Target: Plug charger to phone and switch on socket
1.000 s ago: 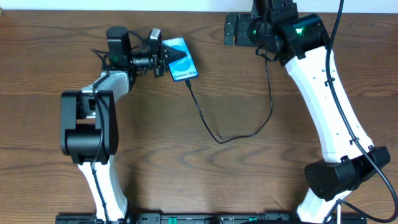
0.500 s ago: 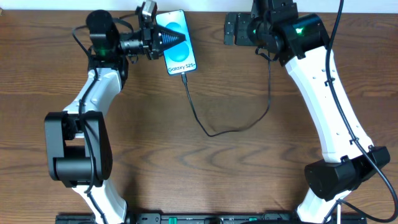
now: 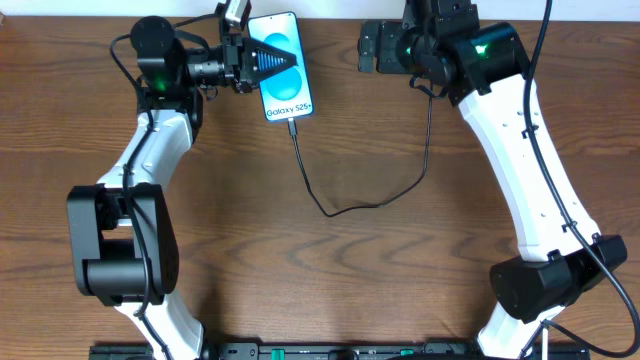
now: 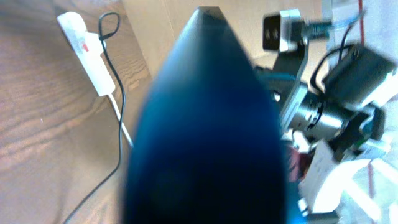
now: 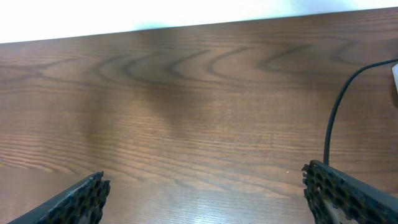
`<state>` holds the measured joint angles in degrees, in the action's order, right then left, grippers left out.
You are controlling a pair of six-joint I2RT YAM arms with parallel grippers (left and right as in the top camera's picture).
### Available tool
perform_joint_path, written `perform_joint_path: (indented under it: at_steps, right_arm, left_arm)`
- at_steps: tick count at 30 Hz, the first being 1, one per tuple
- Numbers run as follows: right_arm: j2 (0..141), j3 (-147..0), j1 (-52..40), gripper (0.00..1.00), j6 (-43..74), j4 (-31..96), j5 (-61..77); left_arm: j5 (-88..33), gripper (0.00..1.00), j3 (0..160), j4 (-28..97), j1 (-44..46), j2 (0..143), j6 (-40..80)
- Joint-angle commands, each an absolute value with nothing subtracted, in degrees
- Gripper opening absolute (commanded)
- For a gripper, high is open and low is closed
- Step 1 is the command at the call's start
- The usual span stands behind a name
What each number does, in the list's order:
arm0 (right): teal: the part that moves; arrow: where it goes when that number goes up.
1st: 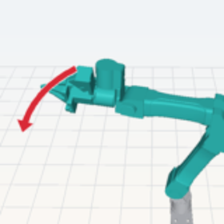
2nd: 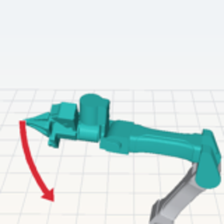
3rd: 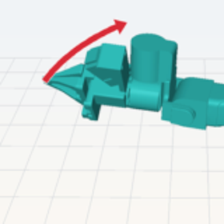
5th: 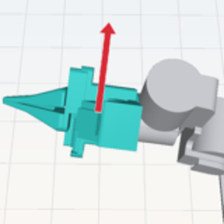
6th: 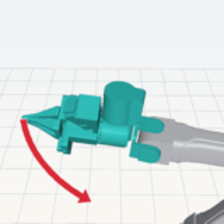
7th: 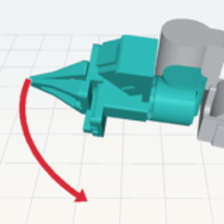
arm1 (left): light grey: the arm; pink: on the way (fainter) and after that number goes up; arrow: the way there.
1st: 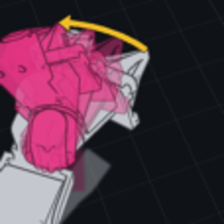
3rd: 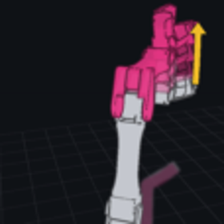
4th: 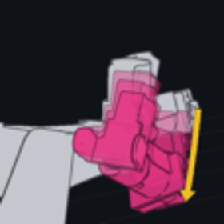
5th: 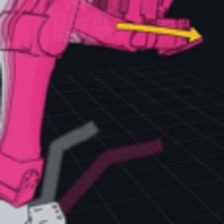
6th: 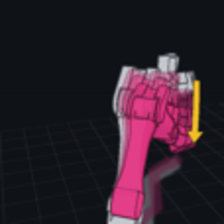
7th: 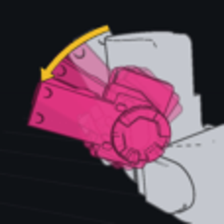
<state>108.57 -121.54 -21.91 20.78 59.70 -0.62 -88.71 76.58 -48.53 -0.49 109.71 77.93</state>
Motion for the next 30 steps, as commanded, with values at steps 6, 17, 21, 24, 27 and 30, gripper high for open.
perform_joint_path:
  at_steps: [6,17,21,24,27,30]
  right_arm:
    - [107.6,-122.3,-22.3,0.99,20.8,59.6,-0.3]
    - [107.6,-122.3,-22.3,0.99,20.7,59.5,-0.3]
    - [107.6,-122.3,-22.3,0.99,20.7,59.4,-0.5]
    - [107.6,-122.3,-22.3,0.99,20.5,59.2,-0.5]
    - [107.6,-122.3,-22.3,0.99,20.5,59.1,-0.5]
    - [107.6,-122.3,-22.3,0.99,20.5,58.9,-0.5]
  left_arm:
    - [-80.0,0.07,78.0,-46.5,-5.2,107.9,98.8]
    - [-56.9,0.07,78.7,-12.0,-6.5,107.9,73.4]
    - [-46.6,0.07,80.6,8.1,-5.7,107.9,56.0]
    - [-41.9,0.07,82.1,17.0,-4.7,107.9,47.6]
    - [-36.6,0.07,83.5,24.1,-3.4,107.9,41.5]
    - [-35.1,0.07,83.7,27.4,-2.3,107.9,37.5]
